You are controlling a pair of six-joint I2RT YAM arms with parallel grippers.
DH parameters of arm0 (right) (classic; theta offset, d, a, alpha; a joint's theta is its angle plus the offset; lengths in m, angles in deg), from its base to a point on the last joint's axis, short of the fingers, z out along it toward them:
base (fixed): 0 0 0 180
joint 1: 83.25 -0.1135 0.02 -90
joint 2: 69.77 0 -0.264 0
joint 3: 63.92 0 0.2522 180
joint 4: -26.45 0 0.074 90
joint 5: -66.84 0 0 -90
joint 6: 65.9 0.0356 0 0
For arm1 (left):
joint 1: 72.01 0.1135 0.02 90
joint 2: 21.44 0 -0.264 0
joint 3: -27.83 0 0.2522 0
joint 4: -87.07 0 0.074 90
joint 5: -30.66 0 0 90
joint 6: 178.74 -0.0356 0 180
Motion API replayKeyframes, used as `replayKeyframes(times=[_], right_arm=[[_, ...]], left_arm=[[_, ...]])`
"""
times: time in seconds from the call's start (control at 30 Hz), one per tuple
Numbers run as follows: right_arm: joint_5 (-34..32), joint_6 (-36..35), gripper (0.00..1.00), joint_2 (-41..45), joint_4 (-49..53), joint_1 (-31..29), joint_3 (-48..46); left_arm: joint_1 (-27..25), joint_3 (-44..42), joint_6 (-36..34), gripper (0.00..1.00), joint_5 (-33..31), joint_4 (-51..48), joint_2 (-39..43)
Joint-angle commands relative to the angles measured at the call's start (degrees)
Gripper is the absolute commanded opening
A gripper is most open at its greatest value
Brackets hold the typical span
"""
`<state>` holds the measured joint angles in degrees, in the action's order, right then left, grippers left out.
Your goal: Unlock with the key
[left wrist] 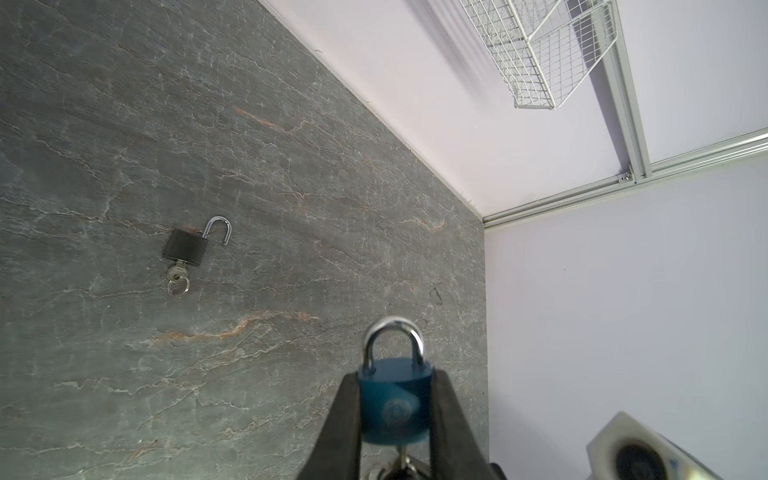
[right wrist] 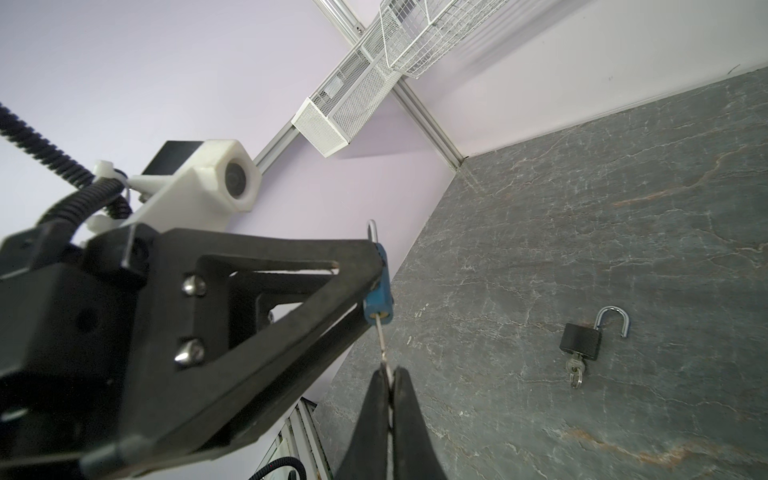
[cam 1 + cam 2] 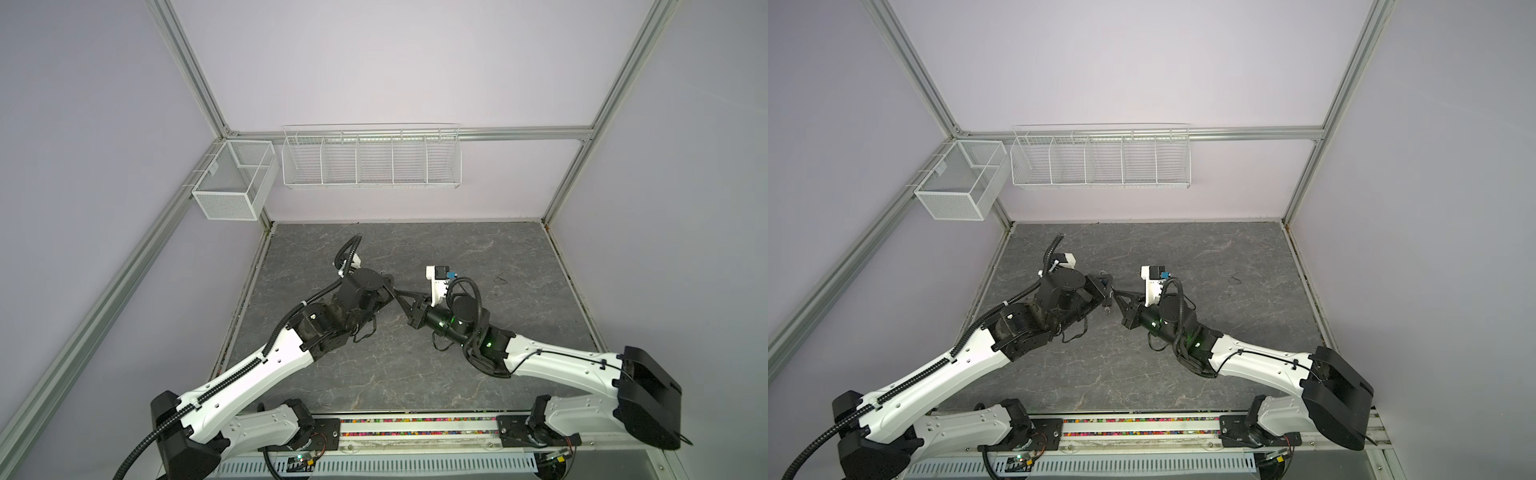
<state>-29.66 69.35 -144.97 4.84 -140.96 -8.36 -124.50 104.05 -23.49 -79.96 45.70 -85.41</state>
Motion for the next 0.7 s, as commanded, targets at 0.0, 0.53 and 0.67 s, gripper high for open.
replayKeyframes(times=[0.0, 0.53, 0.67], right_arm=[[1.0, 1.5, 0.06, 0.2, -2.2, 0.6, 1.5], [2.5, 4.3, 0.06, -1.0, -3.8, 2.5, 1.8], [3.1, 4.5, 0.06, -0.1, -4.4, 2.5, 2.5]], left_arm=[[0.1, 0.1, -0.6, 0.00, -0.3, -0.1, -0.4], [-1.2, 0.5, -1.3, 0.00, -0.5, -1.0, -0.4], [-1.8, 1.5, -2.3, 0.00, -2.2, -3.0, -1.2]])
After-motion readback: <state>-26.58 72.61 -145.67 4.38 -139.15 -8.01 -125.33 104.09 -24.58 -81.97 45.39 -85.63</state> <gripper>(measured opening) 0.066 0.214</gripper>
